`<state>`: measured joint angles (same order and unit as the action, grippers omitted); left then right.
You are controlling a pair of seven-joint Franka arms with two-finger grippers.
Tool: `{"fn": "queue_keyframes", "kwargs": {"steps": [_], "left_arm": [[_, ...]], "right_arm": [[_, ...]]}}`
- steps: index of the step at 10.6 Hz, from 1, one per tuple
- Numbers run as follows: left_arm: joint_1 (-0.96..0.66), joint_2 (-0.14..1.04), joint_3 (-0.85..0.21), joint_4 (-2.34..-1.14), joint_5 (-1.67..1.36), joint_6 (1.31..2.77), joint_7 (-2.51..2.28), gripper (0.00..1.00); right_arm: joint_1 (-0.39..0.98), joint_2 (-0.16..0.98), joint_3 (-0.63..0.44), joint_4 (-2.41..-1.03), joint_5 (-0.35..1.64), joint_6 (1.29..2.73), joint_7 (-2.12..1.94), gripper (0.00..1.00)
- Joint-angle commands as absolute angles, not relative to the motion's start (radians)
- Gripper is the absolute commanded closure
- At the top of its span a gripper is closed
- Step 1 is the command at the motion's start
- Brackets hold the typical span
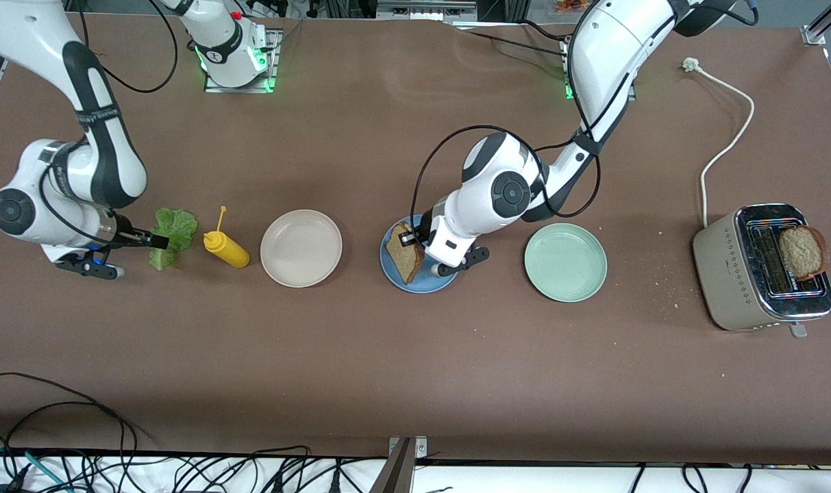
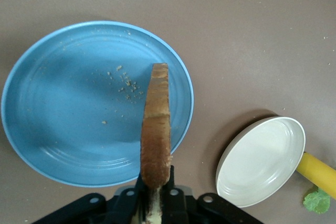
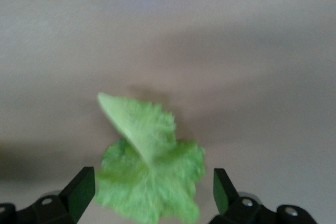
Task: Make sandwich in blue plate with both arms
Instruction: 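Lower the bread onto the blue plate while the right gripper grasps lettuce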
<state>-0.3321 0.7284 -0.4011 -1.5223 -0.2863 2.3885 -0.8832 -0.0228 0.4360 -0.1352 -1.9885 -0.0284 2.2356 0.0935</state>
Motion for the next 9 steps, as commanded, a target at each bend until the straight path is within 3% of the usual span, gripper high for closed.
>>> {"fn": "queue_keyframes", "kwargs": {"steps": [1, 2, 3, 4, 9], "left_arm": [[-0.344, 0.723, -0.371, -1.525, -0.233, 2.373, -0.897, 0.00], [-0.338, 0.721, -0.371, -1.526, -0.216, 2.346, -0.897, 0.00], [-0.333, 0.721, -0.371, -1.528, -0.189, 2.335, -0.896, 0.00], [-0.331, 0.721, -0.370, -1.529, -0.149, 2.309, -0.894, 0.00], [-0.328, 0.723, -0.357, -1.536, 0.007, 2.224, -0.893, 0.00]], "right_arm": [[-0.063, 0.575, -0.173, -1.962, -0.022, 2.411, 0.112, 0.00], [-0.061, 0.575, -0.173, -1.960, -0.018, 2.413, 0.123, 0.00], [-0.064, 0.575, -0.173, -1.956, -0.018, 2.413, 0.115, 0.14], [-0.061, 0.575, -0.173, -1.956, -0.018, 2.410, 0.120, 0.34], [-0.061, 0.571, -0.172, -1.953, -0.018, 2.404, 0.137, 0.91]]}}
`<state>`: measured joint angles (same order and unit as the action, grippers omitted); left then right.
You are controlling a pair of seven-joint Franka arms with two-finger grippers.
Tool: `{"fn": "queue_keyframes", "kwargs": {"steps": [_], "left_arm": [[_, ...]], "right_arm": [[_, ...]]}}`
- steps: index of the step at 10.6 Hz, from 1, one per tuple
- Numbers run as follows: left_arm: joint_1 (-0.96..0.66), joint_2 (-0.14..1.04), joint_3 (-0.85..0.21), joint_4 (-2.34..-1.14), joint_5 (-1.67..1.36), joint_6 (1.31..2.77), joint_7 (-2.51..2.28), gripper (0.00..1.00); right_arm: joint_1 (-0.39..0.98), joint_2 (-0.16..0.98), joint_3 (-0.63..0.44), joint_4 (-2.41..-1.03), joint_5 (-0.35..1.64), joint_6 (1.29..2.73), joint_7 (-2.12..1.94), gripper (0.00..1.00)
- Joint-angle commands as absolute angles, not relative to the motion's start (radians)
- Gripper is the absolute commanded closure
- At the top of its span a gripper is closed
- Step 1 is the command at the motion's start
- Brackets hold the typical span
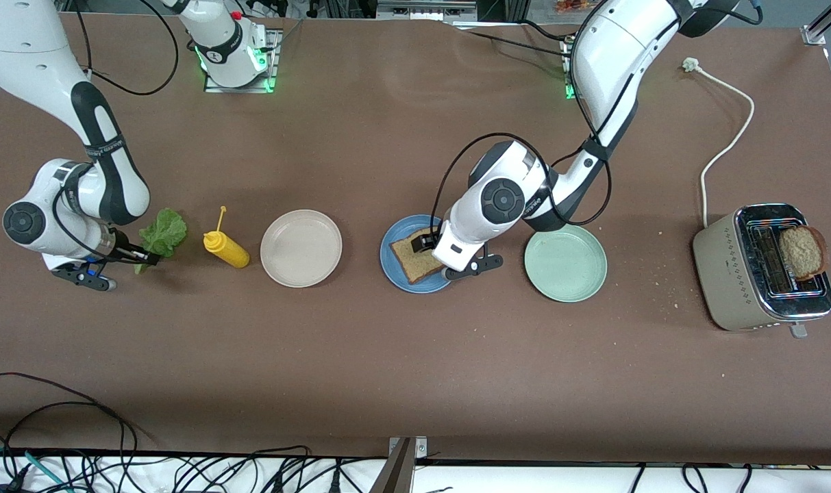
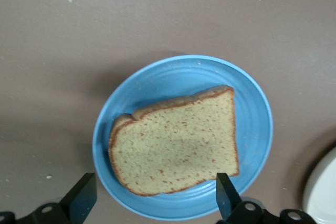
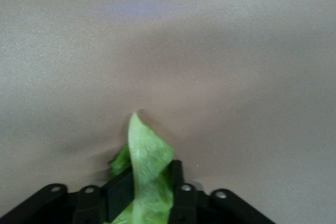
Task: Make sandwich in blue plate with both arms
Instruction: 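Lower the bread onto the blue plate while the right gripper grasps lettuce, then return the left gripper to the toaster while the right gripper lifts lettuce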
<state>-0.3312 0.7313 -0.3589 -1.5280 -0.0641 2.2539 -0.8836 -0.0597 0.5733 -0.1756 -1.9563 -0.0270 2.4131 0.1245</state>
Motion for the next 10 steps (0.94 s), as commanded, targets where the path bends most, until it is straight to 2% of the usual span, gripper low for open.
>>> {"fn": "queue_keyframes", "kwargs": {"steps": [1, 3, 6, 10], "left_arm": [[-0.316, 0.715, -0.357, -1.523, 0.009, 2.195, -0.891, 0.00], [-0.279, 0.666, -0.359, -1.505, 0.011, 2.128, -0.891, 0.00], [-0.169, 0.551, -0.357, -1.505, 0.011, 2.021, -0.781, 0.00], [0.004, 0.361, -0.356, -1.505, 0.058, 1.867, -0.591, 0.00]], "right_arm": [[-0.060, 0.571, -0.172, -1.948, -0.018, 2.390, 0.137, 0.95], [-0.061, 0.571, -0.172, -1.910, -0.018, 2.334, 0.137, 1.00], [-0.058, 0.571, -0.170, -1.853, -0.021, 2.252, 0.132, 1.00], [-0.029, 0.569, -0.164, -1.695, -0.018, 1.992, 0.144, 1.00]]}}
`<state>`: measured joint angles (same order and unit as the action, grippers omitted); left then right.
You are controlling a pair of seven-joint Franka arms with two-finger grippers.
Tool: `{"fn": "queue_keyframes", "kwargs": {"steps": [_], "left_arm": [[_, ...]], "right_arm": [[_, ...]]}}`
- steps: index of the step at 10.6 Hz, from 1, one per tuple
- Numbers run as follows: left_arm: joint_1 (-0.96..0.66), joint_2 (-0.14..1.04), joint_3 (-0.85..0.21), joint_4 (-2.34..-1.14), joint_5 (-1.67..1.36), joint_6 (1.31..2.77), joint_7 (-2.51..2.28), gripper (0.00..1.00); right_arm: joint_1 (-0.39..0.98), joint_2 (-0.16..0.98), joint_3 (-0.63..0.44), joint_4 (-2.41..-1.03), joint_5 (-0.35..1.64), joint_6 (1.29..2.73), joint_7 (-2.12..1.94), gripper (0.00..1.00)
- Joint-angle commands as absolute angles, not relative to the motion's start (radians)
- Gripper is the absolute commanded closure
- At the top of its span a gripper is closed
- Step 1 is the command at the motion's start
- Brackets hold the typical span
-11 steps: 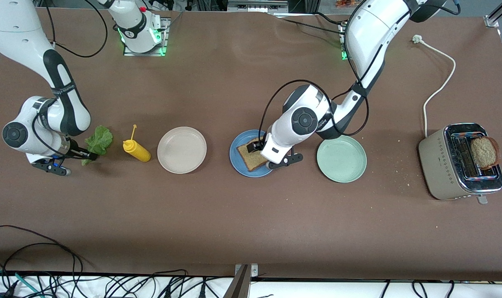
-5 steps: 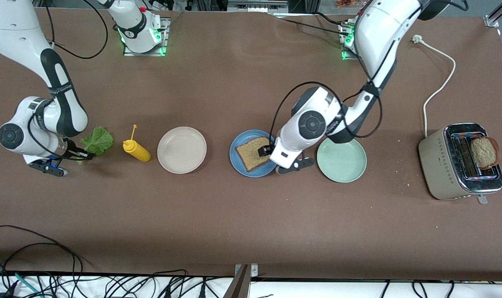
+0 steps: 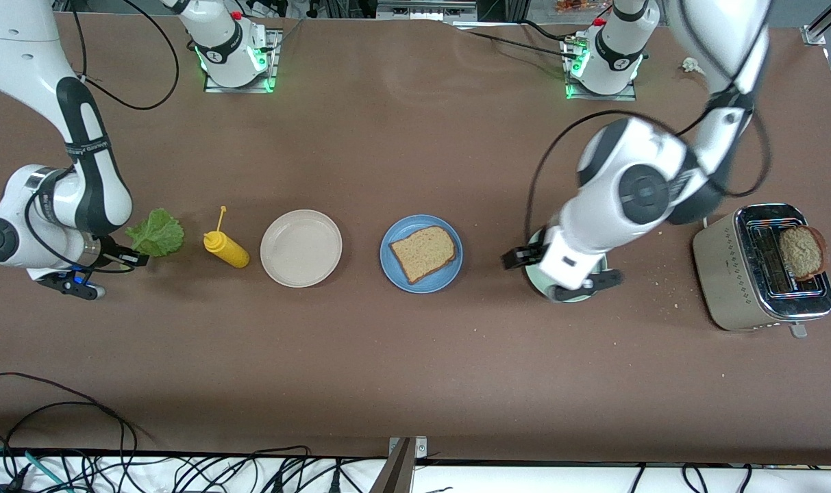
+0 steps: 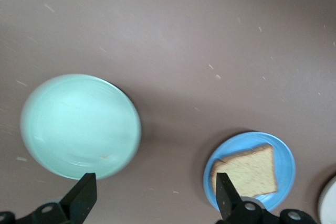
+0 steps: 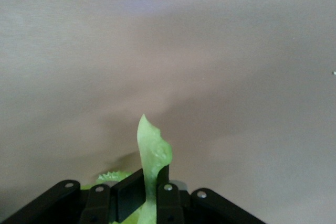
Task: Make sandwich in blue plate with both arms
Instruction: 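Return the left gripper to the toaster while the right gripper lifts lettuce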
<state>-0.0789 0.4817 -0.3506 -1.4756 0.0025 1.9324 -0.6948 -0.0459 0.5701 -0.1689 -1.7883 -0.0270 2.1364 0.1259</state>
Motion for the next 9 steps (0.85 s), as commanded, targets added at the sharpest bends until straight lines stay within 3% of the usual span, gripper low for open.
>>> {"fn": "queue_keyframes", "kwargs": {"steps": [1, 6, 9], "left_arm": [[0.044, 0.326, -0.354, -1.505, 0.073, 1.859, -0.572, 0.00], [0.202, 0.210, -0.360, -1.503, 0.144, 1.752, -0.287, 0.00], [0.247, 0.199, -0.359, -1.506, 0.052, 1.732, -0.209, 0.00]], "right_arm": [[-0.017, 0.569, -0.164, -1.654, -0.015, 1.926, 0.144, 1.00], [0.124, 0.546, -0.163, -1.407, -0.020, 1.486, 0.330, 1.00], [0.219, 0.534, -0.164, -1.284, -0.029, 1.317, 0.417, 1.00]]}}
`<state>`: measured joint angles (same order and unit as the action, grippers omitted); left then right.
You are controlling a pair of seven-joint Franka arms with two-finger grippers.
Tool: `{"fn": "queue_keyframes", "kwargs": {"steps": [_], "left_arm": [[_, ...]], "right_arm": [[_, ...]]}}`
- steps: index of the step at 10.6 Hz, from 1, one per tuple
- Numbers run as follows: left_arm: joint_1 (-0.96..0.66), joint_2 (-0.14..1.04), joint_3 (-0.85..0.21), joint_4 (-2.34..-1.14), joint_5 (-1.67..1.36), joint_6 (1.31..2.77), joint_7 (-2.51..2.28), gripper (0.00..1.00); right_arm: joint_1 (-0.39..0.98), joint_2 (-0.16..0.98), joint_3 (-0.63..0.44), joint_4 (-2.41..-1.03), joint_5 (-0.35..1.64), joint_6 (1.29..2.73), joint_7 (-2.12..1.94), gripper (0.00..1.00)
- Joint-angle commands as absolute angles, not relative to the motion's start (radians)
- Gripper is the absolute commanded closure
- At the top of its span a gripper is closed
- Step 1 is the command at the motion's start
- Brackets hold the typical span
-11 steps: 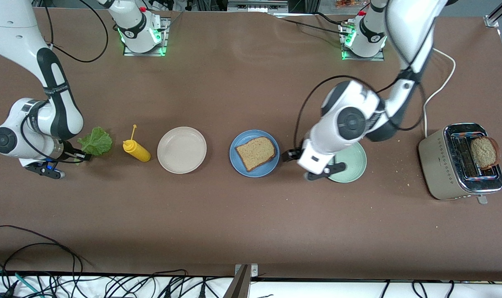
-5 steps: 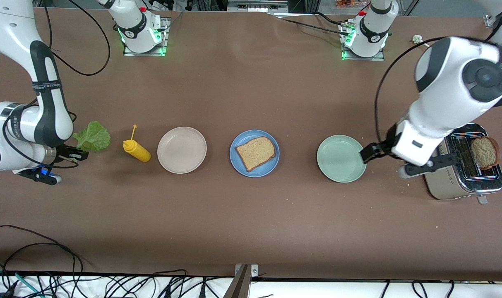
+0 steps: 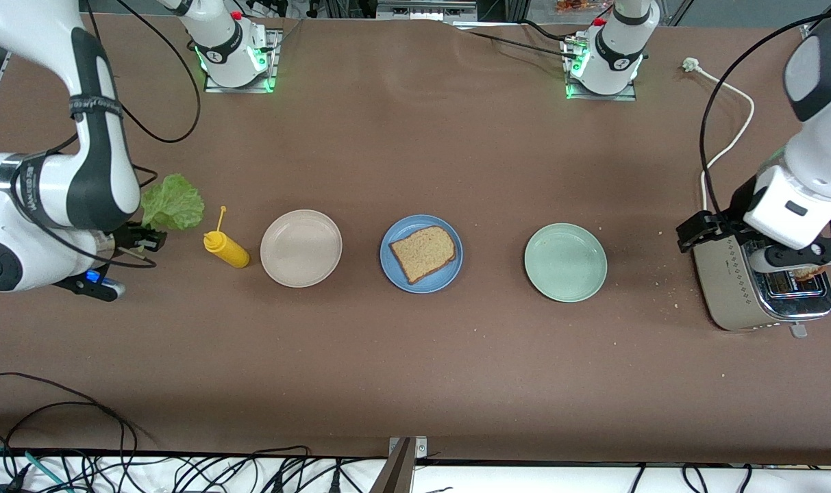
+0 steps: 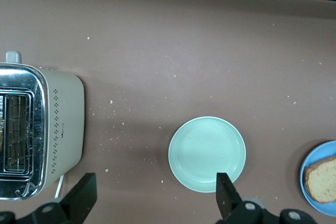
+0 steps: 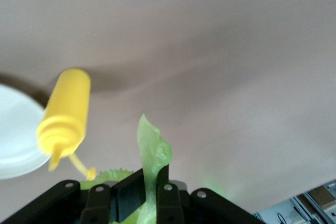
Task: Make sandwich in blue plate with both arms
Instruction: 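Return the left gripper to the toaster while the right gripper lifts lettuce, then carry the lettuce with the right gripper and lay it on the bread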
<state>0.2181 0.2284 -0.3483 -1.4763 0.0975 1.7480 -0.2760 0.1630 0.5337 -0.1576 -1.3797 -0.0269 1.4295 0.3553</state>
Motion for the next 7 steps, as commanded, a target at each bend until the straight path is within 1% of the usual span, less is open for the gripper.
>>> {"fn": "queue_keyframes", "kwargs": {"steps": [1, 4, 7], "left_arm": [[0.262, 0.199, -0.359, -1.506, 0.052, 1.732, -0.207, 0.00], [0.278, 0.198, -0.359, -1.511, 0.052, 1.729, -0.166, 0.00], [0.297, 0.196, -0.359, -1.509, 0.054, 1.730, -0.163, 0.00]], "right_arm": [[0.254, 0.534, -0.164, -1.255, -0.029, 1.289, 0.460, 1.00], [0.427, 0.534, -0.166, -1.233, -0.034, 1.296, 0.674, 1.00], [0.547, 0.540, -0.163, -1.207, 0.001, 1.402, 0.910, 1.00]]}}
